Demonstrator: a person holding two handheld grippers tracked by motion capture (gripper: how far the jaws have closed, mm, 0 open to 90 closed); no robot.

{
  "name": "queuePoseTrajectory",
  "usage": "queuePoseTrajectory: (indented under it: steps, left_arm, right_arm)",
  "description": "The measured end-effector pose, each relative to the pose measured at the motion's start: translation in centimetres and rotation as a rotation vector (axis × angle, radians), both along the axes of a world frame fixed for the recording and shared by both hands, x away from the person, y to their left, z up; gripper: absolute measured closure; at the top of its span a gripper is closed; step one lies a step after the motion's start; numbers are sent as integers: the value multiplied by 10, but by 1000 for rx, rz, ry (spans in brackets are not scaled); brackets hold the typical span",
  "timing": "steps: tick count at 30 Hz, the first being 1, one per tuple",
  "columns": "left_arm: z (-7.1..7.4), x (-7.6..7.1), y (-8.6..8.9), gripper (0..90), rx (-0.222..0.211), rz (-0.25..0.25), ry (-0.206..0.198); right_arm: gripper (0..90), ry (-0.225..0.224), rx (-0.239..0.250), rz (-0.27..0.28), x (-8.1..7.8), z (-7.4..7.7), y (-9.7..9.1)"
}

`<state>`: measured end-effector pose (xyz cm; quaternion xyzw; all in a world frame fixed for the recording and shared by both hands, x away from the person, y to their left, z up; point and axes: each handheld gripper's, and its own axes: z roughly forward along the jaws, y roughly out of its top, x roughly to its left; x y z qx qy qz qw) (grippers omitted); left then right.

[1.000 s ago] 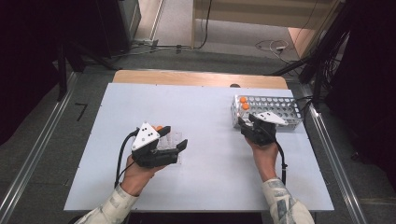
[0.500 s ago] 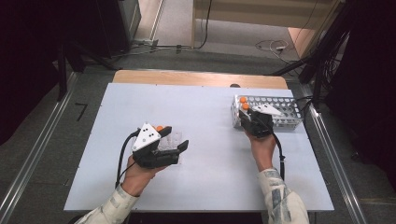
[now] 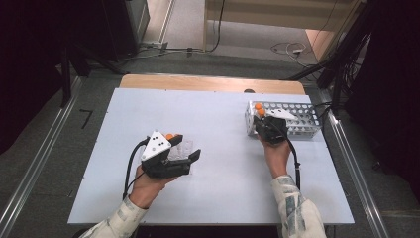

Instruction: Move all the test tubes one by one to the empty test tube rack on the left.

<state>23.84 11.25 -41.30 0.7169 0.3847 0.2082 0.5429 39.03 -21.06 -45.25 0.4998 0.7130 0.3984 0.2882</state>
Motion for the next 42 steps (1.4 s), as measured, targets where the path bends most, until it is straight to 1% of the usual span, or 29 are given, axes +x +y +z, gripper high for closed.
queuePoseTrajectory:
  steps: [3, 6, 15, 17, 20, 24, 26, 28, 29, 32, 37, 42]
  left_arm:
    - [0, 0, 0, 255, 0, -1, 0]
    - [0, 0, 0, 255, 0, -1, 1]
    - [0, 0, 0, 255, 0, 2, 1]
    - [0, 0, 0, 255, 0, 1, 2]
    - [-1, 0, -1, 255, 0, -2, 2]
    - [-1, 0, -1, 255, 2, -1, 3]
    - [-1, -1, -2, 255, 2, -1, 1]
    - [-1, -1, -2, 255, 1, -1, 3]
    - [-1, -1, -2, 255, 0, -2, 3]
    - [-1, -2, -4, 255, 2, -3, 2]
    - [-1, -2, -6, 255, 5, -11, 3]
    - [-2, -3, -8, 254, 12, -19, 6]
  right_arm:
    - [710, -11, -4, 6, -2, 2, 1]
    - [711, -23, 1, 6, -3, 7, 0]
    - [717, -93, 10, 28, -14, 38, -3]
    - [717, -105, 21, 31, -18, 45, -5]
    - [719, -121, 31, 49, -25, 53, -9]
    - [719, -149, 35, 79, -39, 64, -12]
    - [719, -149, 34, 101, -46, 67, -12]
    - [719, -147, 30, 123, -54, 67, -12]
    - [719, -141, 35, 134, -58, 66, -12]
    - [719, -126, 32, 171, -70, 62, -12]
    - [719, -86, 38, 233, -86, 49, -9]
    - [719, -57, 21, 282, -99, 36, -4]
